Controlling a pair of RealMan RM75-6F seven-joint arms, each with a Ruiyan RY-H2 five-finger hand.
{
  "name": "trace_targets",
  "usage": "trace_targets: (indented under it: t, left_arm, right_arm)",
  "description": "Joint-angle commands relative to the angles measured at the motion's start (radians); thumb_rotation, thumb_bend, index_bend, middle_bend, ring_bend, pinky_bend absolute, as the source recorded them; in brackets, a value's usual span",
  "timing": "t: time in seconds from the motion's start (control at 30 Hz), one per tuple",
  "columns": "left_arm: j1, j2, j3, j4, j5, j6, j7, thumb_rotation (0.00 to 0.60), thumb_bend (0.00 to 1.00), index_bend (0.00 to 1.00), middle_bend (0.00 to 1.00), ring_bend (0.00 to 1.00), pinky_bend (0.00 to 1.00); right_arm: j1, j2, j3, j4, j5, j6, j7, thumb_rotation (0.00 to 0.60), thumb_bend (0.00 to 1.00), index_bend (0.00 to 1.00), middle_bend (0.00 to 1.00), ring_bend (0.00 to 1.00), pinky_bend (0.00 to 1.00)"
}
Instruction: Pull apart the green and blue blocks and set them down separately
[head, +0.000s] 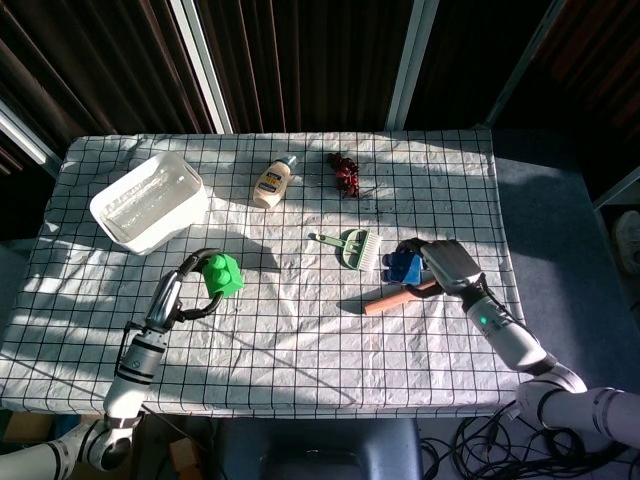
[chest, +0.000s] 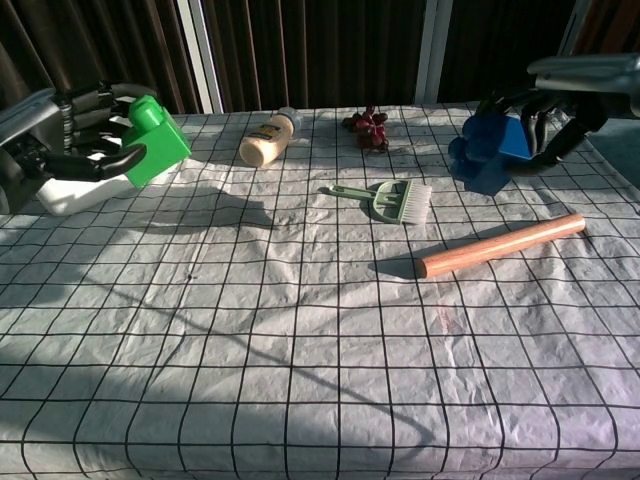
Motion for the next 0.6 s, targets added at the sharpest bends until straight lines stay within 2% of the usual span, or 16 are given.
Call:
trace_targets:
  t: [0.03, 0.1, 0.17, 0.2, 0.27, 0.37, 0.43, 0.5, 0.53, 0.6]
  left_arm:
    - [0.015, -0.089, 0.018, 0.207, -0.068, -0.096, -0.064, 0.6, 0.79, 0.7, 0.73, 0.74, 0.9]
    - [0.009, -0.129, 0.021, 0.269, -0.068, -0.113, -0.065, 0.6, 0.79, 0.7, 0.73, 0.72, 0.84]
    - [0.002, -0.158, 0.028, 0.317, -0.059, -0.133, -0.07, 0.6, 0.78, 0.69, 0.72, 0.67, 0.72]
    - [0.0, -0.167, 0.031, 0.331, -0.056, -0.138, -0.071, 0.6, 0.77, 0.69, 0.71, 0.62, 0.64]
    - [-0.003, -0.181, 0.037, 0.358, -0.045, -0.144, -0.064, 0.6, 0.72, 0.64, 0.67, 0.51, 0.5]
    - [-0.008, -0.174, 0.05, 0.361, -0.033, -0.175, -0.077, 0.6, 0.59, 0.45, 0.49, 0.3, 0.29]
    - [-0.015, -0.149, 0.061, 0.339, -0.033, -0.222, -0.08, 0.6, 0.51, 0.29, 0.32, 0.13, 0.16]
    - [-0.018, -0.127, 0.066, 0.315, -0.037, -0.252, -0.069, 0.6, 0.44, 0.15, 0.17, 0.03, 0.07]
    - [-0.018, -0.114, 0.068, 0.297, -0.04, -0.264, -0.064, 0.6, 0.41, 0.08, 0.1, 0.0, 0.03]
    - [-0.019, -0.092, 0.072, 0.268, -0.04, -0.282, -0.054, 0.6, 0.37, 0.01, 0.02, 0.0, 0.0]
  right_arm:
    - [0.001, -0.079, -0.01, 0.099, 0.086, -0.035, -0.058, 0.6, 0.24, 0.69, 0.62, 0.44, 0.41]
    - [0.009, -0.099, -0.006, 0.12, 0.098, -0.053, -0.062, 0.6, 0.24, 0.68, 0.61, 0.41, 0.39]
    - [0.014, -0.123, -0.006, 0.143, 0.093, -0.046, -0.084, 0.6, 0.24, 0.65, 0.58, 0.38, 0.37]
    - [0.014, -0.13, -0.005, 0.147, 0.089, -0.041, -0.089, 0.6, 0.24, 0.62, 0.56, 0.35, 0.36]
    - [0.013, -0.137, -0.003, 0.144, 0.081, -0.043, -0.086, 0.6, 0.24, 0.48, 0.44, 0.26, 0.3]
    - [0.014, -0.119, 0.001, 0.117, 0.079, -0.07, -0.067, 0.6, 0.24, 0.23, 0.24, 0.11, 0.17]
    - [0.01, -0.105, 0.002, 0.1, 0.066, -0.067, -0.062, 0.6, 0.24, 0.07, 0.13, 0.03, 0.1]
    - [0.008, -0.088, 0.0, 0.081, 0.061, -0.07, -0.064, 0.6, 0.24, 0.0, 0.04, 0.0, 0.03]
    - [0.005, -0.077, 0.001, 0.065, 0.058, -0.068, -0.064, 0.6, 0.24, 0.0, 0.01, 0.0, 0.01]
    - [-0.001, -0.059, 0.0, 0.04, 0.05, -0.064, -0.06, 0.6, 0.23, 0.0, 0.0, 0.0, 0.0]
